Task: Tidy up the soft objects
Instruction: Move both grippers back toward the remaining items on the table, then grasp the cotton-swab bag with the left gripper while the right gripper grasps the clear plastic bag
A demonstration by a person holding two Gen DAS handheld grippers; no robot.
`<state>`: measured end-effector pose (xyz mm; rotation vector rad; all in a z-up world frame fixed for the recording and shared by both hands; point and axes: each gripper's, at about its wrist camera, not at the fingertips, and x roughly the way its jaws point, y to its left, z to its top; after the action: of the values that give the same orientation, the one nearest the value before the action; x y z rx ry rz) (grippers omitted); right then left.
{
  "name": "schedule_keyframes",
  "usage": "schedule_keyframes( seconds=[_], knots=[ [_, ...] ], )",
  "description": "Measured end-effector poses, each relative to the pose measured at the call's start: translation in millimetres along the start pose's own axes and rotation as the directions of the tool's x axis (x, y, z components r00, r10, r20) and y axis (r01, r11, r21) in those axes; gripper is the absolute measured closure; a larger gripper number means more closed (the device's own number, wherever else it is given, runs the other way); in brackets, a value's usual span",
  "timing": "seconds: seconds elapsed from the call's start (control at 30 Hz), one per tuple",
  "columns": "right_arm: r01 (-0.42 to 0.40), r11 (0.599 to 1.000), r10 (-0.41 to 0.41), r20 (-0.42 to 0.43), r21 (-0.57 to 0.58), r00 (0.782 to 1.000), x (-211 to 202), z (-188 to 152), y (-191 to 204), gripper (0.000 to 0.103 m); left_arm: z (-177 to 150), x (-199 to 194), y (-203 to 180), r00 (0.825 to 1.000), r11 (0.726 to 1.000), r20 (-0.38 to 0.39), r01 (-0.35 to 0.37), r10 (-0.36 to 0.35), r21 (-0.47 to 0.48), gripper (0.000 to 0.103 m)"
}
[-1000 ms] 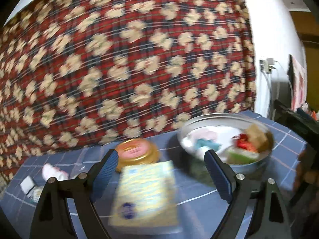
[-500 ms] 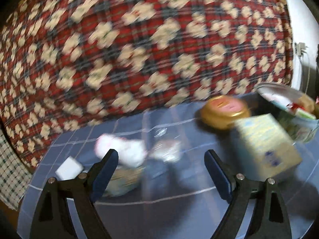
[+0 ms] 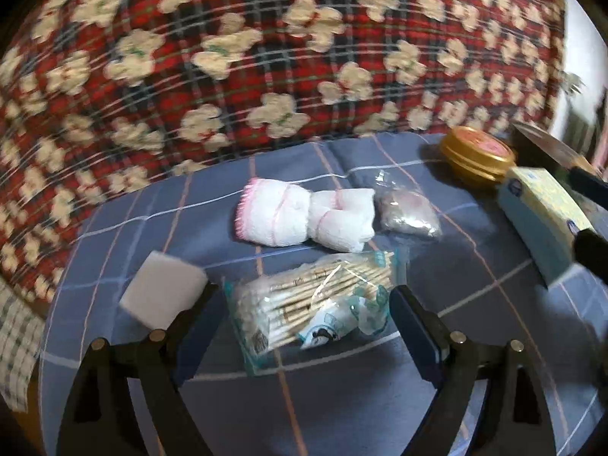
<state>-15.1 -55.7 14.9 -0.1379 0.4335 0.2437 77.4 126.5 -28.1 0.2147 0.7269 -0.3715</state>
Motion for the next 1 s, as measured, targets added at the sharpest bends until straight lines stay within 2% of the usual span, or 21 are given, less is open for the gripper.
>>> schedule_keyframes(
  seconds=[0.13, 0.2, 0.3, 0.37, 0.5, 0.53, 0.6, 0.67, 0.8, 0.83, 0.93, 1.0],
  knots=[
    [-0.018, 1.0, 0.018, -0.039, -0.011, 0.999, 8.2, -7.5, 2.8, 0.021, 2.1, 11.5, -0.6, 0.996, 0.991, -0.051, 0.08, -0.075, 0.103, 0.013],
    [-0.023, 1.0, 0.022, -0.051, -0.01, 0.998, 10.5, -8.1, 3.1, 0.021, 3.9, 12.0, -2.1, 0.996, 0.984, -0.042, 0.089, -0.083, 0.156, 0.013],
    [-0.041, 0.999, 0.041, -0.048, 0.005, 0.998, 9.9, -7.0, 2.4, 0.021, 7.0, 15.7, -1.8, 0.991, 0.98, -0.05, 0.127, -0.121, 0.156, 0.013],
    [-0.048, 0.999, 0.049, -0.061, 0.005, 0.997, 12.4, -6.5, 4.4, 0.021, 7.1, 20.6, -6.0, 0.992, 0.979, -0.055, 0.123, -0.116, 0.164, 0.013],
    [-0.048, 0.999, 0.048, -0.061, 0.006, 0.997, 13.6, -6.3, 5.1, 0.021, 1.7, 24.4, -26.5, 0.995, 0.964, -0.067, 0.085, -0.071, 0.25, 0.014],
    [-0.047, 0.999, 0.048, -0.062, 0.011, 0.997, 14.5, -6.5, 4.4, 0.021, 0.9, 23.6, -29.9, 0.994, 0.961, -0.072, 0.096, -0.08, 0.26, 0.014],
    [-0.046, 0.999, 0.047, -0.062, 0.02, 0.997, 14.2, -6.0, 3.1, 0.021, 0.5, 20.5, -34.0, 0.989, 0.957, -0.089, 0.14, -0.121, 0.253, 0.014],
    [-0.047, 0.999, 0.048, -0.058, 0.025, 0.997, 13.4, -5.8, 2.0, 0.021, 0.5, 20.6, -35.9, 0.987, 0.962, -0.107, 0.141, -0.118, 0.234, 0.014],
    [-0.047, 0.999, 0.048, -0.052, 0.014, 0.997, 12.2, -5.5, 2.3, 0.021, 2.7, 25.5, -28.3, 0.984, 0.982, -0.12, 0.145, -0.13, 0.124, 0.014],
    [-0.046, 0.999, 0.046, -0.051, 0.011, 0.998, 11.9, -5.3, 2.5, 0.021, 2.6, 25.1, -29.2, 0.985, 0.983, -0.117, 0.142, -0.128, 0.119, 0.016],
    [-0.043, 0.999, 0.043, -0.05, 0.012, 0.998, 11.8, -5.5, 2.7, 0.021, 0.2, 20.1, -38.6, 0.989, 0.978, -0.102, 0.119, -0.103, 0.172, 0.036],
    [-0.039, 0.999, 0.04, -0.052, 0.017, 0.998, 12.1, -5.4, 2.6, 0.021, 1.9, 16.1, -37.7, 0.987, 0.979, -0.095, 0.14, -0.126, 0.148, 0.041]
  ],
)
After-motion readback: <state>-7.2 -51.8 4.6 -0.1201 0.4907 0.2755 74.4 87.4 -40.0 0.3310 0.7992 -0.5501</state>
